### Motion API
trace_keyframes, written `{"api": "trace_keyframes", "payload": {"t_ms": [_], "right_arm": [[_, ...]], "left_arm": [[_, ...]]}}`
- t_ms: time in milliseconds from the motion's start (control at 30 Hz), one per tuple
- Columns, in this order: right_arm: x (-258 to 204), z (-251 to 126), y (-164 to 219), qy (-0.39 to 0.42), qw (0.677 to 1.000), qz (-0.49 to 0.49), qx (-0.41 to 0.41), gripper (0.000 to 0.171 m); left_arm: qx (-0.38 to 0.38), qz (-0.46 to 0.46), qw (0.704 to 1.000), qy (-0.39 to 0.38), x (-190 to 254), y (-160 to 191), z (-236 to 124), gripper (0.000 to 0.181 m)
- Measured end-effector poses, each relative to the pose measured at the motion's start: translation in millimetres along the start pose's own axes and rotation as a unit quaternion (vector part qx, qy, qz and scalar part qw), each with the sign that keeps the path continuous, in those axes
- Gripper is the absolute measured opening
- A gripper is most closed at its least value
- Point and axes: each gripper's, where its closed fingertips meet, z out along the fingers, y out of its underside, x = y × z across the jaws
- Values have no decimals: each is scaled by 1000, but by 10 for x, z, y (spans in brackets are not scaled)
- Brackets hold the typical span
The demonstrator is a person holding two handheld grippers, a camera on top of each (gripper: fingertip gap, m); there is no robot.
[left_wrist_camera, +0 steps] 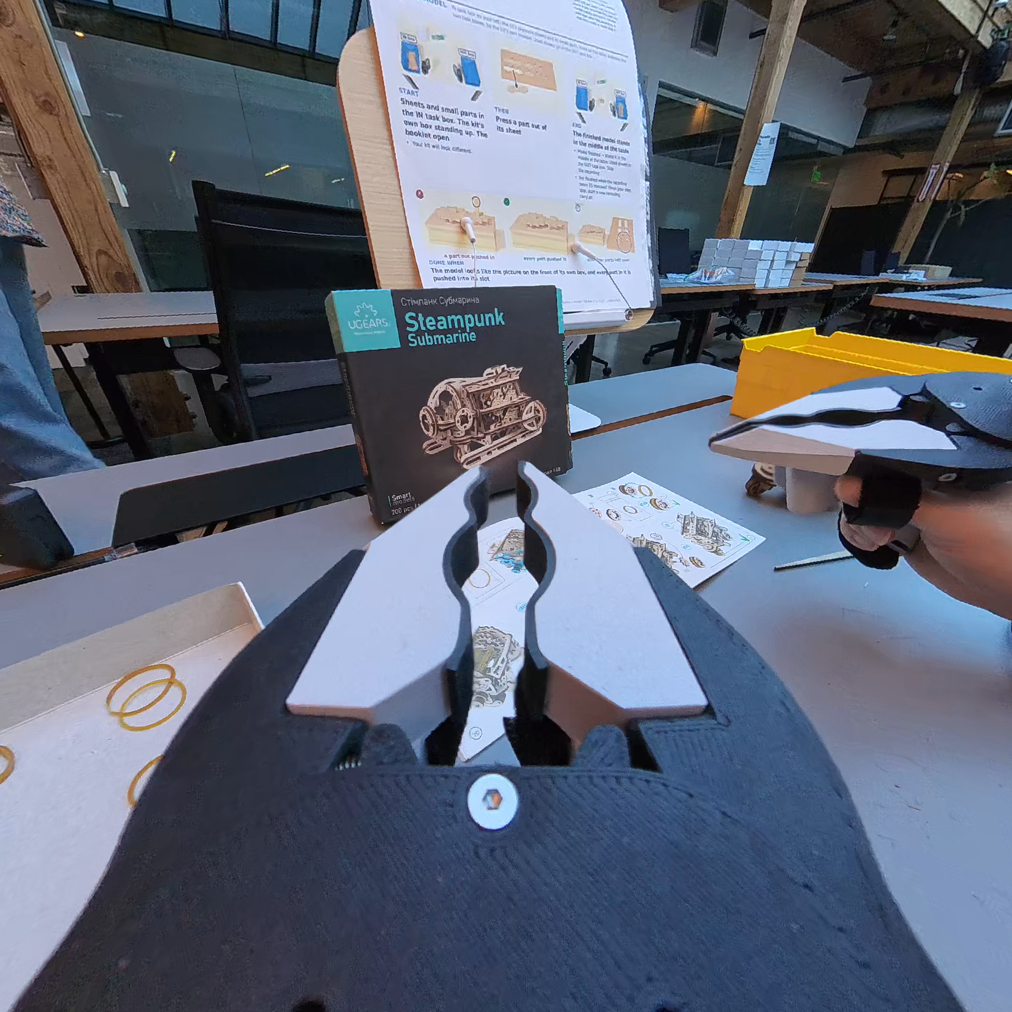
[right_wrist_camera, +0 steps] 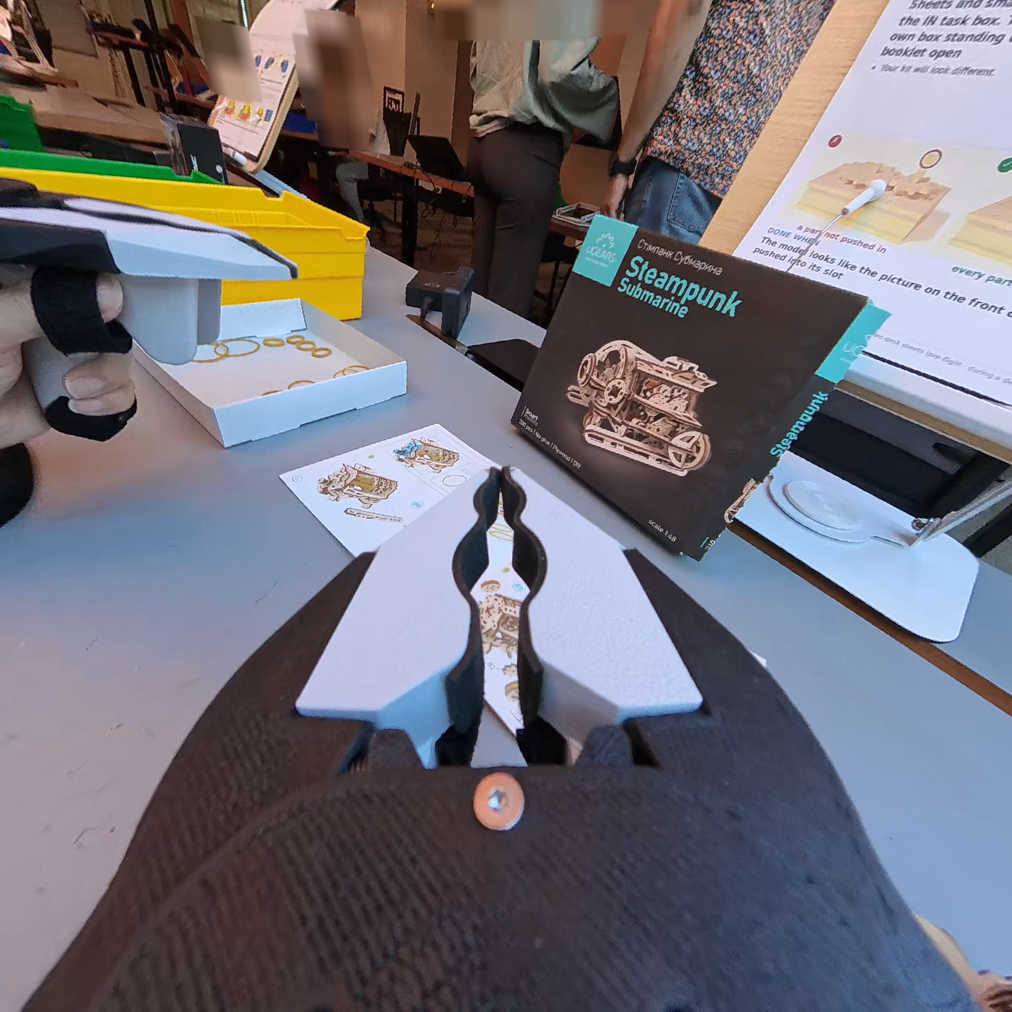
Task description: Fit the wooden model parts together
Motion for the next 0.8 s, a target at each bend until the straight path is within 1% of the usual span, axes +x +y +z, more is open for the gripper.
{"api": "trace_keyframes", "payload": {"t_ms": [100, 133, 200, 233, 367, 467, 633, 800], "right_arm": [[11, 38, 95, -2, 999, -14, -32, 0], [-11, 49, 115, -11, 999, -13, -42, 0], [-69, 67, 174, -28, 997, -16, -75, 0], [-90, 68, 185, -30, 996, -27, -84, 0], [-170, 64, 142, -24, 993, -85, -84, 0], [-252, 86, 173, -33, 991, -97, -87, 0], [-240, 107, 224, -34, 992, -87, -90, 0], [-139, 87, 175, -30, 996, -44, -72, 0]], "left_arm": [[-25, -6, 999, -19, -57, 53, 12, 9], [-48, -11, 998, -26, -76, 112, 24, 12], [-121, -12, 992, -40, -117, 297, 33, 13], [-138, -3, 990, -41, -116, 334, 33, 14], [-123, 25, 991, -49, -79, 280, 41, 17], [-127, 34, 990, -48, -45, 314, 60, 19], [-122, 37, 991, -48, -48, 322, 67, 19], [-100, 31, 993, -53, -89, 246, 43, 17]]}}
